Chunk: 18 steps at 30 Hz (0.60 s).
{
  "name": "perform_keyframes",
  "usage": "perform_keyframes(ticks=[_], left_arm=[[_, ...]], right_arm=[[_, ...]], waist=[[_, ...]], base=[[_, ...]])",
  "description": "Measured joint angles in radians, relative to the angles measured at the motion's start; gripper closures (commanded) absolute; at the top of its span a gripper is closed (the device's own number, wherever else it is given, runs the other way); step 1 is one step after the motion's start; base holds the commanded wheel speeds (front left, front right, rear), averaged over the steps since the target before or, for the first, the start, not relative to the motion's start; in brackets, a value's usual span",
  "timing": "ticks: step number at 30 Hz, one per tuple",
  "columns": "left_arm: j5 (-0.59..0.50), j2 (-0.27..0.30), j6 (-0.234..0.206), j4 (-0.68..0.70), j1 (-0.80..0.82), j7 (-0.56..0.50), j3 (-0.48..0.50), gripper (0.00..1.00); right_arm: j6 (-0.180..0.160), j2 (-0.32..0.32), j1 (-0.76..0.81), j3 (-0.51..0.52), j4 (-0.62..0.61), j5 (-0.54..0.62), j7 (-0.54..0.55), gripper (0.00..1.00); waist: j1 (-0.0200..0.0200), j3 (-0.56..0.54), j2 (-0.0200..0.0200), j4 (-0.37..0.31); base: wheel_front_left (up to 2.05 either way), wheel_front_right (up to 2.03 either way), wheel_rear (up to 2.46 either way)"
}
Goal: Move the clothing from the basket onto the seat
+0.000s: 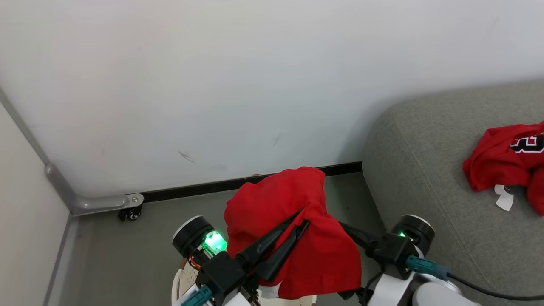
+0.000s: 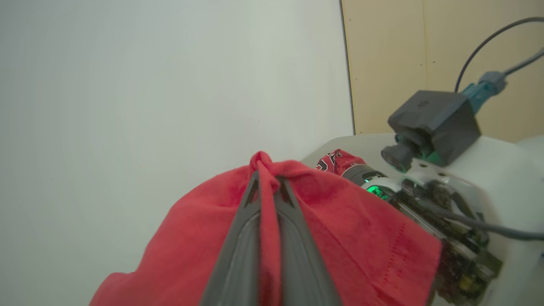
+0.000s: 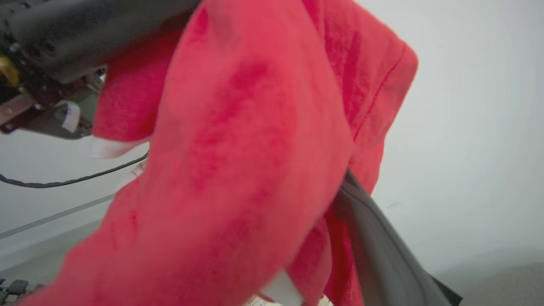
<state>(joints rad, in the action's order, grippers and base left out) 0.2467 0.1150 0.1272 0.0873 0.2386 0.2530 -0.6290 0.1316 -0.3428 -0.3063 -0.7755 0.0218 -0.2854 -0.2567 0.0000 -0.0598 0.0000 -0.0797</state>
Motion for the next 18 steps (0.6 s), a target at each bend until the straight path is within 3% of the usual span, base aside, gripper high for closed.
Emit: perform_keyframes(ticks=[14,15,16,17,18], left_arm=[[0.017,0.016,0.0,-0.004,0.001,0.003,-0.043,1.0],[0.017,0.016,0.0,-0.004,0.001,0.003,-0.046,1.0],[0.019,0.016,0.0,-0.004,0.001,0.003,-0.049,1.0],[0.019,0.016,0.0,-0.004,0.001,0.004,-0.051,1.0],[0.02,0.016,0.0,-0.004,0.001,0.004,-0.053,1.0]], right_arm=[[0.0,0.082,-0.052,-0.018,0.078,-0.003,0.0,0.0],[0.0,0.088,-0.052,-0.019,0.082,-0.004,0.0,0.15],[0.0,0.091,-0.052,-0.019,0.084,-0.007,0.0,0.75],[0.0,0.095,-0.053,-0.019,0.083,-0.013,0.0,1.0],[0.0,0.1,-0.053,-0.018,0.082,-0.017,0.0,1.0]], waist=[[0.0,-0.004,0.0,0.01],[0.0,-0.004,0.0,0.011],[0.0,-0.004,0.0,0.012],[0.0,-0.004,0.0,0.013],[0.0,-0.004,0.0,0.014]], base=[[0.0,0.0,0.0],[0.0,0.0,0.0],[0.0,0.0,0.0],[0.0,0.0,0.0],[0.0,0.0,0.0]])
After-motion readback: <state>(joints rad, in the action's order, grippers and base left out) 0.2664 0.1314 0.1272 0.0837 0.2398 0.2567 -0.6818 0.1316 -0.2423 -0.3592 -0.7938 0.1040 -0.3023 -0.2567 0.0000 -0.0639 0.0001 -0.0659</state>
